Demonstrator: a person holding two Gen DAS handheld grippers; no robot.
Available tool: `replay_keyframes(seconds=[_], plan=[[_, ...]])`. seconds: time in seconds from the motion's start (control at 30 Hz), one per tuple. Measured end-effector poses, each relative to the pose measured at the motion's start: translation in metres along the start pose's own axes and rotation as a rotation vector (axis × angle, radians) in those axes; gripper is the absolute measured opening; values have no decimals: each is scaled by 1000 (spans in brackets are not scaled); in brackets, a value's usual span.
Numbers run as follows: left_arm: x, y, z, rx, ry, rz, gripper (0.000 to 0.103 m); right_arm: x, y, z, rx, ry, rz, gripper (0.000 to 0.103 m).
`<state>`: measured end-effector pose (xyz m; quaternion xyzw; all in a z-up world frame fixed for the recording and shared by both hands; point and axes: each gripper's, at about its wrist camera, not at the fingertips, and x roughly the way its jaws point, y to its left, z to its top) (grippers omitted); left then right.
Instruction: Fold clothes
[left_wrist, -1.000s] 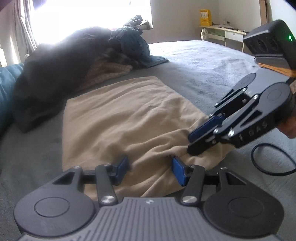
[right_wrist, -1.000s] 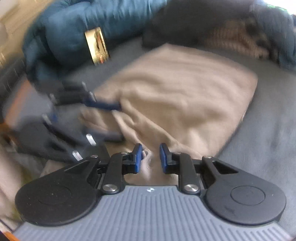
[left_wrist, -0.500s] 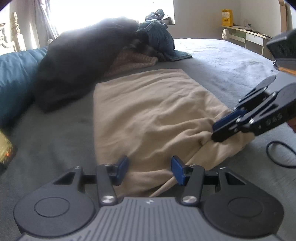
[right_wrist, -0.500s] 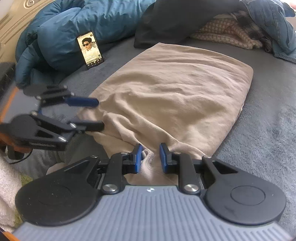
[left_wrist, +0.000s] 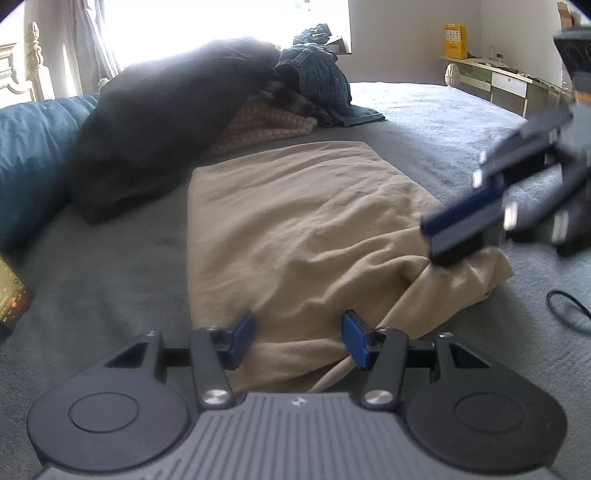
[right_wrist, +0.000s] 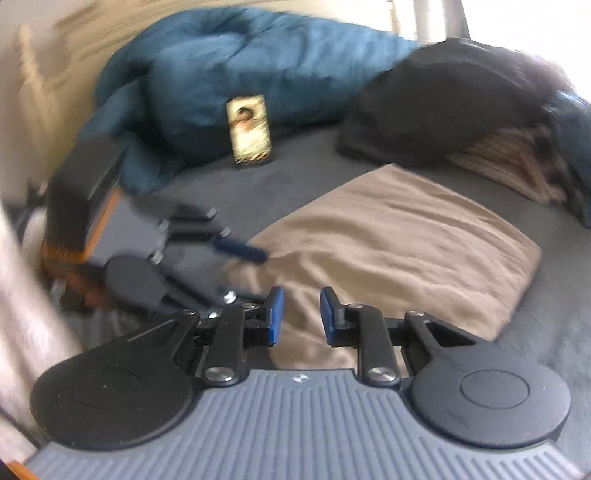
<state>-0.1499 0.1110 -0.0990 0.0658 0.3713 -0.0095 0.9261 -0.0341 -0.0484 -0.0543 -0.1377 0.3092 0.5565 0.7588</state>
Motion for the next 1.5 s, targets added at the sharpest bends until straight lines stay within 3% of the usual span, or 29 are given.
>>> replay_keyframes(seconds=[0.07,0.13,0.47,0.63,0.8,0.93,1.03,1.23,1.33,1.5], plan=[[0,-1,0,2,2,-2,54,18,7,-11,-71,99,-55,19],[0,-2,-1,15,0,2,54,28,9,-22,-102,140,-81,18],[-20,10,8,-2,-39,22,53,20,4,-15,-35,120,-58,18],[-22,7,23,17,-89,-2,53,-1,-1,2,16,-8,-25,18],[8,-8,26,84,-70,-22,53,16,-18,-5,71,70,-137,19],[23,-16,23,126,-48,-25,55,23,-37,-20,224,83,-108,18],[15,-13,29,123,-57,-29,54,18,-35,-13,207,90,-100,19],[9,-23,39,177,-110,-67,55,-1,-46,-3,244,-11,-140,19],[22,-35,39,219,-78,-101,56,15,-47,-18,244,88,-131,20],[34,-40,27,253,-67,-95,57,16,-38,-25,185,103,-154,20]])
